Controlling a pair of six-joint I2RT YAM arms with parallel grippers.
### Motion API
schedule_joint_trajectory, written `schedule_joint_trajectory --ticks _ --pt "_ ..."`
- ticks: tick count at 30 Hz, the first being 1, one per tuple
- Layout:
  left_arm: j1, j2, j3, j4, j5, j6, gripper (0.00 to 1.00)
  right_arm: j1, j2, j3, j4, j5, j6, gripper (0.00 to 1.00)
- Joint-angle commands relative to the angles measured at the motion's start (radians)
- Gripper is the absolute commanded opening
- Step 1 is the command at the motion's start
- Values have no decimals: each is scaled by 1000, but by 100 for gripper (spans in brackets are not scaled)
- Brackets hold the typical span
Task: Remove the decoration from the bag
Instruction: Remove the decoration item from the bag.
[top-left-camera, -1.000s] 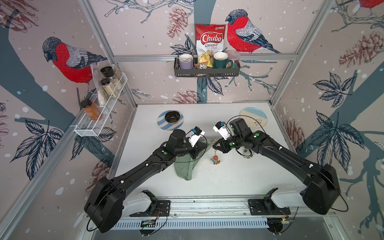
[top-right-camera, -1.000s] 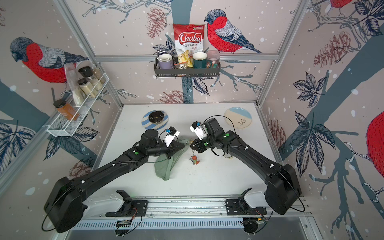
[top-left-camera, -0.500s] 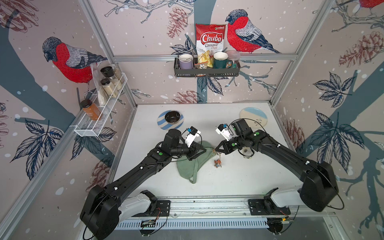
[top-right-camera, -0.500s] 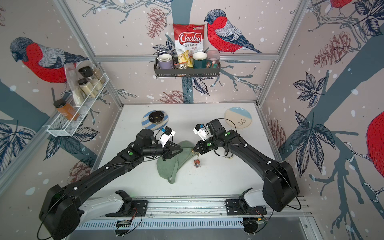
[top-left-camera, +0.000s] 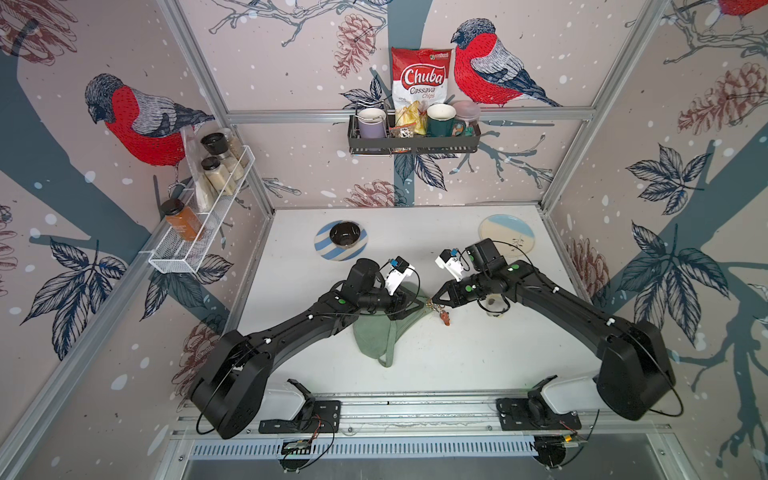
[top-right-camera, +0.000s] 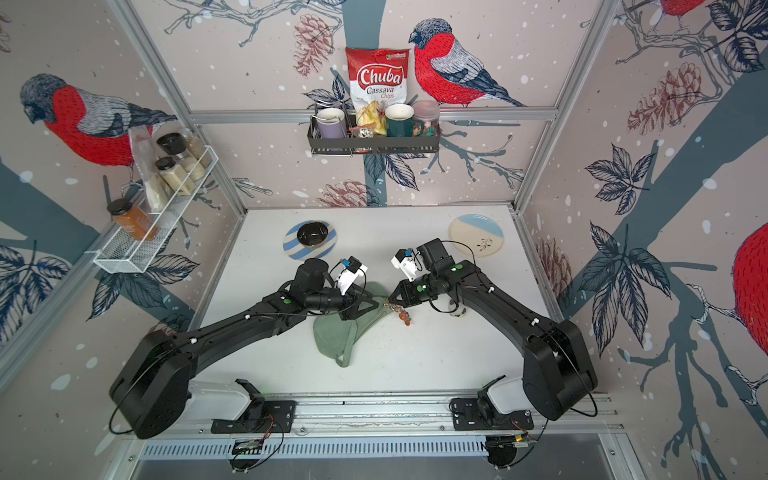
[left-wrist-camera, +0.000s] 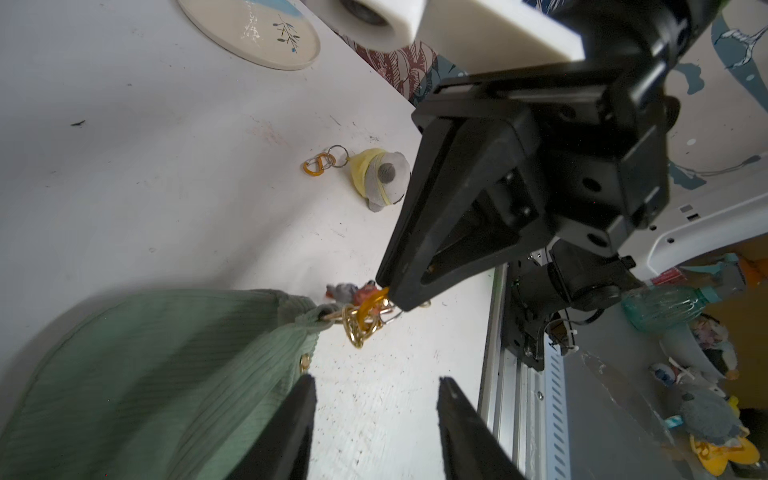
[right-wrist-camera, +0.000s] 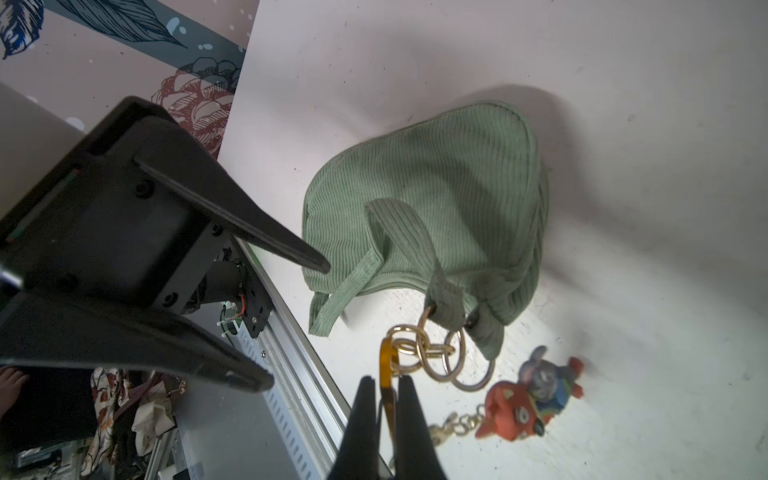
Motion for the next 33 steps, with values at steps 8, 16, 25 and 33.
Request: schedule_joint_trajectory --ticks 8,16,25,33 --pt "-36 128 -39 309 2 -177 42 -21 22 -71 175 -41 157 0" --pt "-40 251 -56 525 52 -308 38 -65 4 -110 220 -89 190 0" --pt "3 379 -97 847 99 -563 37 -80 14 -143 285 -133 213 0" --pt "8 465 -97 1054 138 -716 25 -84 29 -145 309 -140 224 0"
